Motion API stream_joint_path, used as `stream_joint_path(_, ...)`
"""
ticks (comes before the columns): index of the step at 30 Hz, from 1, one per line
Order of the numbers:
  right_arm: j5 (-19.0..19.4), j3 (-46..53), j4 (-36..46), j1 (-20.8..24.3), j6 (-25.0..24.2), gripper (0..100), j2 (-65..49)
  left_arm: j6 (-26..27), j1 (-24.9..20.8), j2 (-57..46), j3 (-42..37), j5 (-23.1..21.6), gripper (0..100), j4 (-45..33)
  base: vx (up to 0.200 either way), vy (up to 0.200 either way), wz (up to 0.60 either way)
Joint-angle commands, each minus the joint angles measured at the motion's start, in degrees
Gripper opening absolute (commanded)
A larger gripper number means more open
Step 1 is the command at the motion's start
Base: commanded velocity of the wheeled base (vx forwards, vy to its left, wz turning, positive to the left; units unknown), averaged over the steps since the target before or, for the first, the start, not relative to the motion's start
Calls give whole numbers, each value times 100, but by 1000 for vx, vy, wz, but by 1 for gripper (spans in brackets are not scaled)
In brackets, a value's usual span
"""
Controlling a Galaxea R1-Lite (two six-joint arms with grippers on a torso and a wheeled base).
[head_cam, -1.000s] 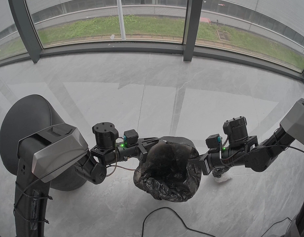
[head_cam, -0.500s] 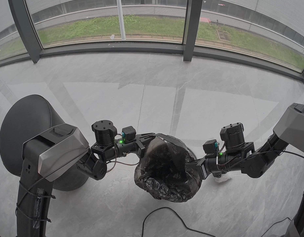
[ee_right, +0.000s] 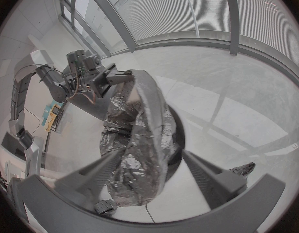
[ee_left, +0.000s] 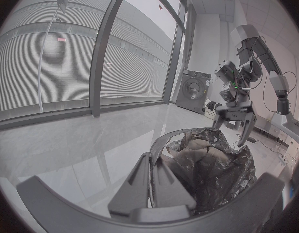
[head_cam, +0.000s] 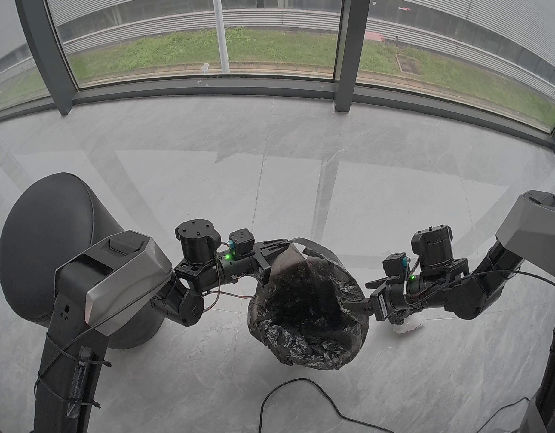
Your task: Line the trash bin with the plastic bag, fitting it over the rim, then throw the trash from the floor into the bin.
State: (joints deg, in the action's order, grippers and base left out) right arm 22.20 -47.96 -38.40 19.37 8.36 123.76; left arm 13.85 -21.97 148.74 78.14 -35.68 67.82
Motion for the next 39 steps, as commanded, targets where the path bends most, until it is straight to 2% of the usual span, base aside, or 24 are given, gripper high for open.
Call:
stream_joint_path(1,-23,-56,-10,-162,7,100,184,-5,-88,112,263,0,0,21,0,0,0)
stream_joint_path(5,-84,-179,-10,-197,7,100,342,-5,-115,147,474,0,0,-14,0,0,0)
stream_joint_path(7,-313,-372,-10,-267,7,100,544,-5,-115,182,465,9,0,-14,0,0,0)
stream_joint_path(15,-603,-776,-1,-417,-1,100,720,4,-115,261,412,9,0,-5,0,0,0)
stream_joint_path(26,-603,-759,-18,-557,7,100,614,4,-115,243,404,9,0,4,0,0,0)
stream_joint_path(27,-603,-759,-18,-540,16,100,614,4,-115,243,404,0,100,-5,0,0,0)
stream_joint_path(39,-603,-759,-18,-540,7,100,650,-5,-97,261,395,9,100,30,0,0,0)
